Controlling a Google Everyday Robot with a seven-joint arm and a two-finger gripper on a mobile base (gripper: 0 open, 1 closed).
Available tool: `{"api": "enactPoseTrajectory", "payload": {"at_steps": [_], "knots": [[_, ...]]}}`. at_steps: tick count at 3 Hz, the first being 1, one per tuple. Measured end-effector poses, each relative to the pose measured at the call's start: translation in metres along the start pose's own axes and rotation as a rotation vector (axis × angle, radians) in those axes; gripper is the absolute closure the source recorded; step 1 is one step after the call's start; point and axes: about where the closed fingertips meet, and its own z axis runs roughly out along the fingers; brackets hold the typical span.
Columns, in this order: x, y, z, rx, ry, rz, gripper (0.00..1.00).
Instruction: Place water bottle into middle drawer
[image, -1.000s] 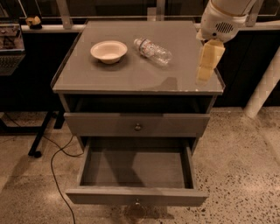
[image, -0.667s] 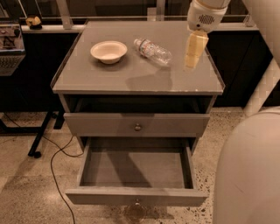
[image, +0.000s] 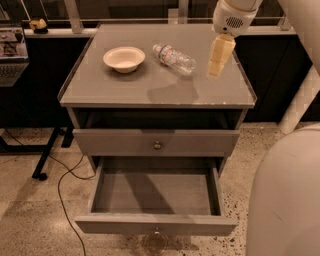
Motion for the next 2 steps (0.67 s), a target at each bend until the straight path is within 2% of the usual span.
{"api": "enactPoseTrajectory", "payload": {"at_steps": [1,2], "knots": [[-0.004,-0.016,0.024,-0.029,0.008,0.107,0.0],[0.004,-0.037,0.053,-0.056,0.011,0.312,0.0]]}}
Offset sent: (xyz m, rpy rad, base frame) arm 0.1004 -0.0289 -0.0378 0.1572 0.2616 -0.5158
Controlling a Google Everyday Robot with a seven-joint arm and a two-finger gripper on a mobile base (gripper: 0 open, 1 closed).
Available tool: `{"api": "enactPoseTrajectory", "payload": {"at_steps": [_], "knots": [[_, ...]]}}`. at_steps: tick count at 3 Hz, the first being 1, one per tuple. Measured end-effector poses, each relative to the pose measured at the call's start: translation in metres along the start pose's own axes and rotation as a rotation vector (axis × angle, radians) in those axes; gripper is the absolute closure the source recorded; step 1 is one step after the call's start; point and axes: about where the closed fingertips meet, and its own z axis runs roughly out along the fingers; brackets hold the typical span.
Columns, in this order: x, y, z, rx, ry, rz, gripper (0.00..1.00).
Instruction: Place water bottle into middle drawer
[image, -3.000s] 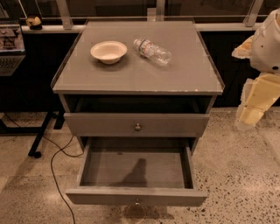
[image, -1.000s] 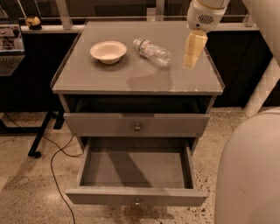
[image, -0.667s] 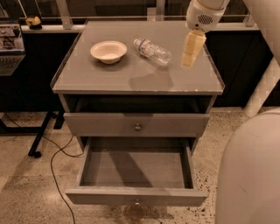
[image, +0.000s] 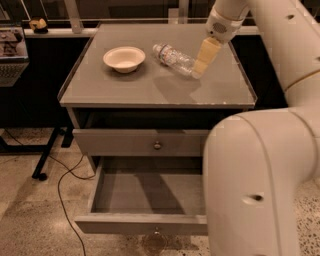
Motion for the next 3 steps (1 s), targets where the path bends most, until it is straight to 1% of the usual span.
{"api": "enactPoseTrajectory", "payload": {"at_steps": [1,2,3], "knots": [[-0.003,-0.015,0.02,-0.011,-0.028,0.121,0.0],[-0.013,-0.023,0.024,0.013,-0.059,0.127,0.0],[-0.02,-0.027,0.032,0.007,-0.095,0.15,0.0]]}}
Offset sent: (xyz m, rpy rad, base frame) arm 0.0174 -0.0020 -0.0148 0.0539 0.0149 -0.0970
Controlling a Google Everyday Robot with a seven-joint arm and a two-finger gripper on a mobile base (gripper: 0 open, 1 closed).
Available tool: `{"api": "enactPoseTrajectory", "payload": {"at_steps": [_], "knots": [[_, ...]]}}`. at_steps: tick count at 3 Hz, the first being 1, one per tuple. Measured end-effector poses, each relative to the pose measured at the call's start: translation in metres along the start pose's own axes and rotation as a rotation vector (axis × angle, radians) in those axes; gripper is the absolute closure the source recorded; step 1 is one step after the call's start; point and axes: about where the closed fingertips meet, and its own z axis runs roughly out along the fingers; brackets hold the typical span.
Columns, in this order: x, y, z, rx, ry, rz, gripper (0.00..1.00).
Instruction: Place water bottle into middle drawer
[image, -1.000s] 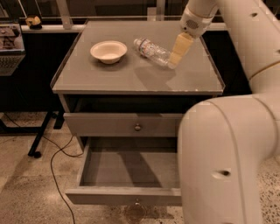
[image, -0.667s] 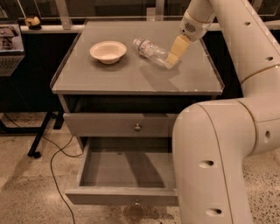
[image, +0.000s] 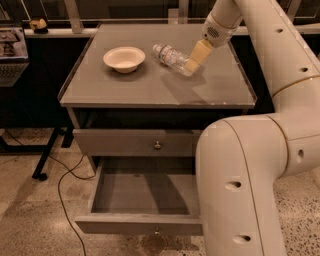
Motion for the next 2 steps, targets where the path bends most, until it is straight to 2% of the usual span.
{"api": "enactPoseTrajectory", "payload": {"at_steps": [2], "knots": [[-0.029,0.01,0.028,-0.043,-0.04,0.012,0.0]]}}
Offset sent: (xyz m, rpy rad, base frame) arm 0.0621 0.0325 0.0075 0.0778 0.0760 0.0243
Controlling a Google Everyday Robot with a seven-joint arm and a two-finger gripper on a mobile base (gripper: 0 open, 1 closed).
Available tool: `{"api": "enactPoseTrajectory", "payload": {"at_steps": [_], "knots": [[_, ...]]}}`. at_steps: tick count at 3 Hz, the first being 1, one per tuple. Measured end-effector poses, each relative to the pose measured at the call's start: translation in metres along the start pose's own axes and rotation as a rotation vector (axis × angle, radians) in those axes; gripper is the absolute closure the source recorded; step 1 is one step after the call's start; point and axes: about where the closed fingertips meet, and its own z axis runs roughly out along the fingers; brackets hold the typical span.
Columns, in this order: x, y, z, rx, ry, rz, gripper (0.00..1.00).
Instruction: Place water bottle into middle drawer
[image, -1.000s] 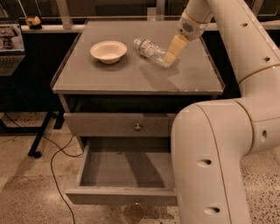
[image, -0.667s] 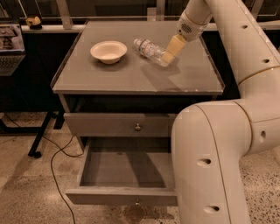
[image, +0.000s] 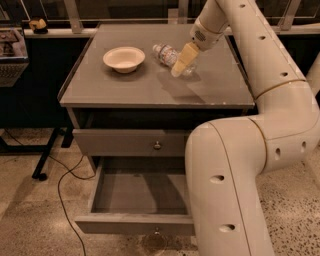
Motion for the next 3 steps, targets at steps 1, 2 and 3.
{"api": "enactPoseTrajectory", "payload": {"at_steps": [1,2,3], "knots": [[-0.007,0.003,0.016,-0.016,-0.001,0.014,0.0],[-0.009,0.004,0.028,-0.028,0.002,0.032,0.0],[-0.012,0.004,0.037,-0.033,0.002,0.039,0.0]]}}
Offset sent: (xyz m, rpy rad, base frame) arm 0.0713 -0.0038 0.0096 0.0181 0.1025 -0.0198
